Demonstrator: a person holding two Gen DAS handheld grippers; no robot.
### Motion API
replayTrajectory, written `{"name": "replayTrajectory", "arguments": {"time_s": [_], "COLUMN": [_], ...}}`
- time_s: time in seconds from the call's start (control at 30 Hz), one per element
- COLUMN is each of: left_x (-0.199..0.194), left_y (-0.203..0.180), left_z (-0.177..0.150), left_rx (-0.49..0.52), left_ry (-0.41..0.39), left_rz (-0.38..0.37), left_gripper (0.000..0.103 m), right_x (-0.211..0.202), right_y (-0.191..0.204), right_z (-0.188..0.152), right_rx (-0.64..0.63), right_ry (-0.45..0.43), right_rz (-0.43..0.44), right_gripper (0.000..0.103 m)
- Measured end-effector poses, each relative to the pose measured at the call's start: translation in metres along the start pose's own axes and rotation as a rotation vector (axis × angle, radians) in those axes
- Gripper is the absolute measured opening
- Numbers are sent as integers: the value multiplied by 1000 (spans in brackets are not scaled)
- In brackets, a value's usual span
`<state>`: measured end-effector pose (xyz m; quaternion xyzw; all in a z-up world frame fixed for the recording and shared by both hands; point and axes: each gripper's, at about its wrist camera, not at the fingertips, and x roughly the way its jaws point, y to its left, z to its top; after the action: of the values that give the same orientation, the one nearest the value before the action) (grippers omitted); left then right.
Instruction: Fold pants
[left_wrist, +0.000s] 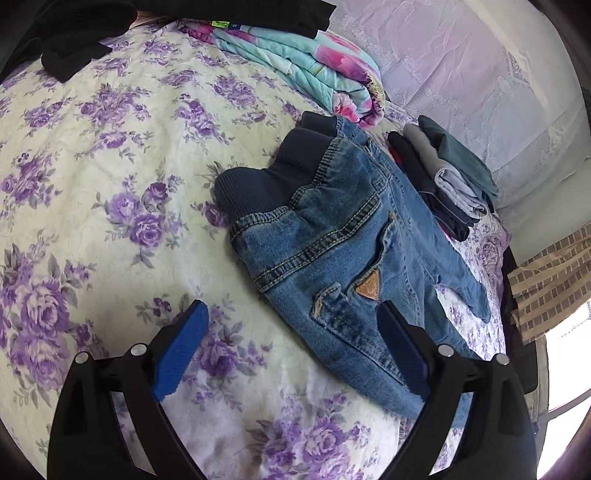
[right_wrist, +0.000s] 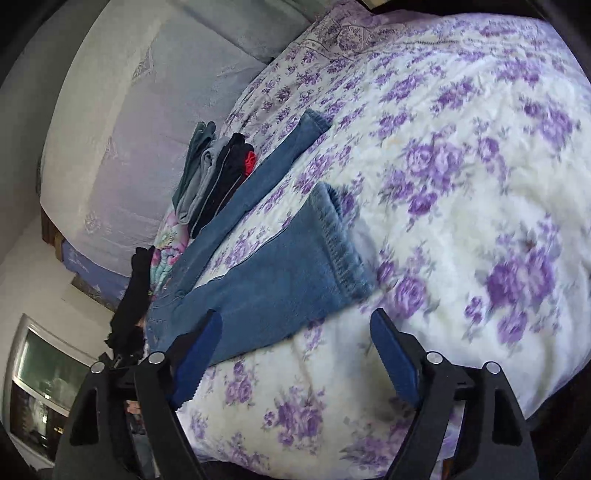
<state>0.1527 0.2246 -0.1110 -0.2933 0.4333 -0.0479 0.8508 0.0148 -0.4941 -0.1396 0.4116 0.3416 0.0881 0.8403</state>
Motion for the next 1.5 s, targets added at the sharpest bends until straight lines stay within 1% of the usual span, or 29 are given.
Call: {"name": "replayTrajectory", "arguments": {"time_s": [0.07,0.13,0.23,0.27,0.3,0.33,0.37,0.4,0.47,0.53,0.57,0.67,0.73,0.77,0.8,0.83,0.87,0.9,0.93,0.97,1.0,1.03,1.1,1.2,1.27,1.33,1.4,1.43,1.5], "left_x": [1,3,5,6,6,6,5,4,-3,-4,-1,11,23,26,28,30,29,28,27,27,26,22,13,-5,-15,-33,-46,-50,-50], "left_y": [0,-1,-7,-9,-10,-11,-10,-9,-5,-2,-1,3,8,10,14,16,20,23,30,34,38,43,41,22,13,5,0,-2,0], "left_z": [0,1,-1,-2,-4,-6,-8,-10,-17,-18,-16,1,18,23,31,34,37,39,38,37,34,30,23,14,8,-3,-16,-23,-35], "left_rx": [-10,-13,-8,-3,2,2,-2,-9,-32,-45,-52,-96,-154,-175,-209,-231,-260,-289,-327,-347,-365,-385,-381,-310,-307,-305,-304,-298,-293], "left_ry": [1,3,1,4,3,2,4,6,8,10,13,2,-15,-26,-36,-40,-50,-55,-51,-46,-41,-43,-55,-84,-94,-122,-132,-129,-120], "left_rz": [-6,-1,-13,-17,-18,-23,-26,-32,-69,-82,-78,-81,-88,-95,-118,-134,-149,-143,-118,-115,-131,-155,-168,-143,-147,-182,-207,-209,-187], "left_gripper": [92,92,92,92,92,92,92,92,92,92,92,94,95,95,94,89,80,59,34,22,18,16,16,15,15,15,15,15,15], "right_x": [7,15,24,28,31,36,38,38,34,30,32,44,51,52,52,52,51,51,51,50,49,48,44,34,27,16,0,-6,-12], "right_y": [-5,-7,-9,-8,-10,-13,-18,-21,-24,-22,-21,-18,-13,-14,-15,-18,-21,-22,-22,-19,-16,-12,-4,9,13,10,2,-4,-18], "right_z": [-4,1,11,14,16,16,15,13,7,3,3,8,11,11,13,14,17,20,24,29,33,39,55,77,85,87,82,78,73], "right_rx": [64,90,145,153,165,191,218,232,230,213,209,212,203,210,224,243,257,262,256,240,225,209,195,146,134,140,150,152,169], "right_ry": [-12,-34,-83,-89,-89,-82,-75,-70,-49,-36,-30,-37,-53,-59,-65,-73,-71,-64,-57,-53,-52,-54,-67,-92,-102,-111,-126,-129,-125], "right_rz": [44,43,79,91,108,129,132,125,122,105,104,95,107,123,140,159,173,183,190,189,188,189,201,206,201,213,205,198,170], "right_gripper": [76,73,71,58,43,39,34,31,30,31,34,36,36,35,25,19,14,12,11,11,10,10,9,9,9,9,9,9,9]}}
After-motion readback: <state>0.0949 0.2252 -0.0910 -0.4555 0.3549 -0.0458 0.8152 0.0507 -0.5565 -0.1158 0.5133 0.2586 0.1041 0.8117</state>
